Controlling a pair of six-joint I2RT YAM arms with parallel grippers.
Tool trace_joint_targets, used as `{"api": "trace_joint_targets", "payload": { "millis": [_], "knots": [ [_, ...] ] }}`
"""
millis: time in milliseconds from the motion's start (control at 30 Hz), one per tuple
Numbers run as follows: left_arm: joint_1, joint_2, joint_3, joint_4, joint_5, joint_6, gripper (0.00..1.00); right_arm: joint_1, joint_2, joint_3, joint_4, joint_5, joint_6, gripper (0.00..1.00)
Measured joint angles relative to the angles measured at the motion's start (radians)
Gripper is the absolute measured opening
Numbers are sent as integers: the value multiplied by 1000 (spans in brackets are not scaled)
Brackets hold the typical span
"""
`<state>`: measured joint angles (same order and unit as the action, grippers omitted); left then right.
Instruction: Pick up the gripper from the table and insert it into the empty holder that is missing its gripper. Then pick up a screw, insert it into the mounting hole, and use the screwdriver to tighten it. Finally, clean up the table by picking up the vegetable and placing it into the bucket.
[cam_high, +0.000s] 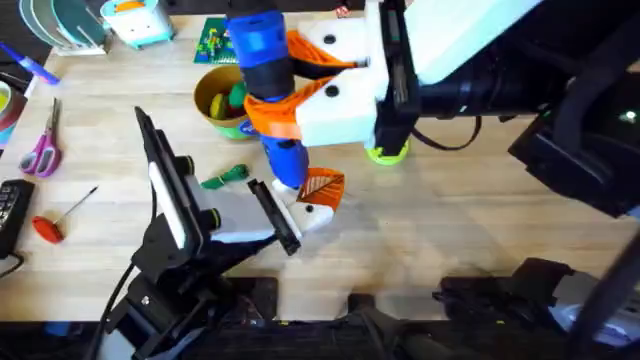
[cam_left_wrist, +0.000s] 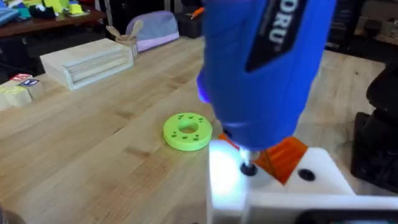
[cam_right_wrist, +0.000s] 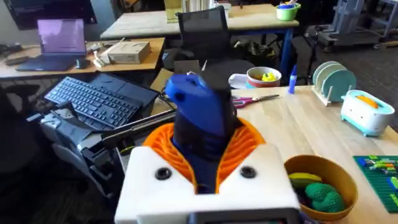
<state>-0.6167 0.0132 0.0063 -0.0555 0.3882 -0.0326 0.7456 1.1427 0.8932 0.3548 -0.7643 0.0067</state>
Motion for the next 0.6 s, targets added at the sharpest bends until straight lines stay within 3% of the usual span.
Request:
{"api": "trace_joint_targets", "payload": {
  "millis": [233,433,600],
  "knots": [
    [0,0,0,2,-3,-1,9,-31,-13,-5,75,-11,0,114],
    [0,0,0,2,-4,-1,9,-151,-150,-6,162,-11,-11,112],
    [0,0,0,2,-4,-1,9,-295,-188,6,-2,9,-152,110]
  ]
}}
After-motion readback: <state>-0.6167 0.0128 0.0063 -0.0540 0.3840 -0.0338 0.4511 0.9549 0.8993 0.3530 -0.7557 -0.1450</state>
